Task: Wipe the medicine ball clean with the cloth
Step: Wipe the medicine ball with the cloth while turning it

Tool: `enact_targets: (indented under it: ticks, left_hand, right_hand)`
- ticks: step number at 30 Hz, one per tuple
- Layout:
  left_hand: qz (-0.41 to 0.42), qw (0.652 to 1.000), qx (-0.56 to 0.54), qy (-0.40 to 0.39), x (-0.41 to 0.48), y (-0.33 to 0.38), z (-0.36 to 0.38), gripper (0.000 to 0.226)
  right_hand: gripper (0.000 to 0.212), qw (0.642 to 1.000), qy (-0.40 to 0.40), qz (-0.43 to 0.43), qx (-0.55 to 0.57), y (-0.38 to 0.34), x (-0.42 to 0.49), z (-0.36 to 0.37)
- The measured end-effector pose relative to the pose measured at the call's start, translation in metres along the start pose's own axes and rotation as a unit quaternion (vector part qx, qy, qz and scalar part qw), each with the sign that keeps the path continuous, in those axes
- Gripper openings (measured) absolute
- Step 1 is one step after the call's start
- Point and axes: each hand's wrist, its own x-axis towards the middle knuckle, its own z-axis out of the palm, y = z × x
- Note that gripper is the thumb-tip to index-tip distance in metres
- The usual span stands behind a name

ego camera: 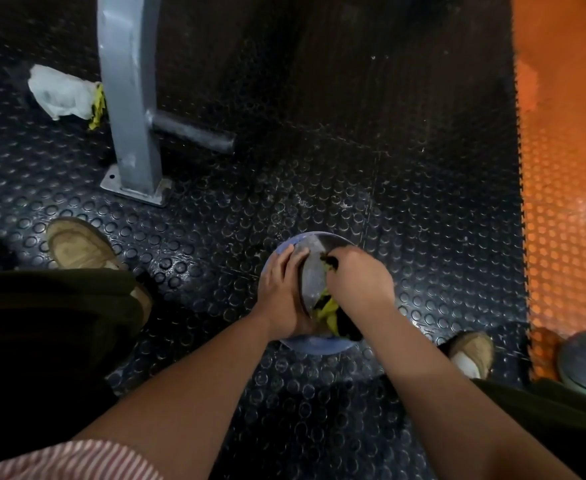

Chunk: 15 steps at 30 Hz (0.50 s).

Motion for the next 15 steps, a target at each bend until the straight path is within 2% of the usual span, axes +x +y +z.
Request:
enact_targets:
  ticks: [2,4,8,15]
  left_hand:
    - [-0.014,1.000,0.015,-0.009,0.000,0.001,0.000,0.143]
    - [-0.032,0.999,0.037,-0.015,0.001,0.005,-0.003,0.141]
    - [-0.028,1.000,-0.001,0.013,0.002,0.006,-0.002,0.142]
    - [-0.022,1.000,-0.020,0.008,0.005,0.009,-0.003,0.112]
  right_hand:
    - [0.026,0.999,-0.014,0.033,-0.003,-0.005,0.029,-0.005]
    - [0.027,0.998,-0.044,0.040,0.007,-0.011,0.050,-0.011]
    - [0.028,0.998,-0.051,0.030,-0.003,-0.009,0.037,-0.009]
    - [0.033,0.999,-0.014,-0.004,0.030,0.003,-0.039,-0.003]
